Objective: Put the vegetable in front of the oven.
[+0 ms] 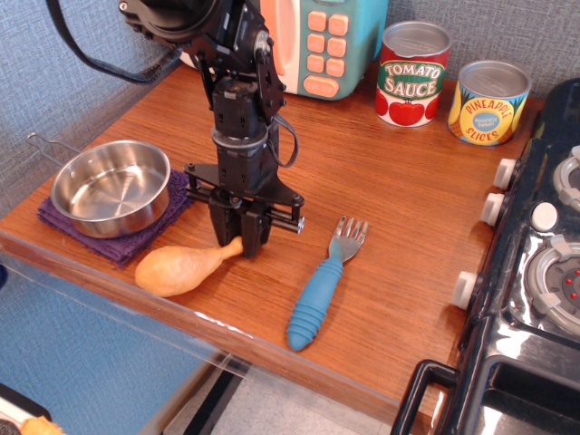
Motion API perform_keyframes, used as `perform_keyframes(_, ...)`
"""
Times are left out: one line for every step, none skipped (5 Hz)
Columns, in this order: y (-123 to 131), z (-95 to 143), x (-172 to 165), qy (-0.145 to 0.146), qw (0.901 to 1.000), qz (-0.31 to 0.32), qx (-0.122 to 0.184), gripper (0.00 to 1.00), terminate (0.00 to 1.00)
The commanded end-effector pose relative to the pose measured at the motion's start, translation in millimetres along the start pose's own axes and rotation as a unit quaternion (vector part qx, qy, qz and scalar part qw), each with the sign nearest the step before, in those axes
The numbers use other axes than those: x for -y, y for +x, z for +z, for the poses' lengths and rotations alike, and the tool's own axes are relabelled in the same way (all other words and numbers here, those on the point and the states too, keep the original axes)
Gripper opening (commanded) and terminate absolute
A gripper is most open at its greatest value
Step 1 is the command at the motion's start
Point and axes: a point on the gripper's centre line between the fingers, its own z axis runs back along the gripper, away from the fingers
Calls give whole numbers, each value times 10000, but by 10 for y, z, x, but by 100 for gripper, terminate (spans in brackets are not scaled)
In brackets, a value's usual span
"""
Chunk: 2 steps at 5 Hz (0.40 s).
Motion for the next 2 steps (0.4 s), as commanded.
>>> perform_keyframes(487,816,-66,-499,9934,308,984,0,0)
perform_keyframes(818,948,-387,-514,9889,804,1134,0,0)
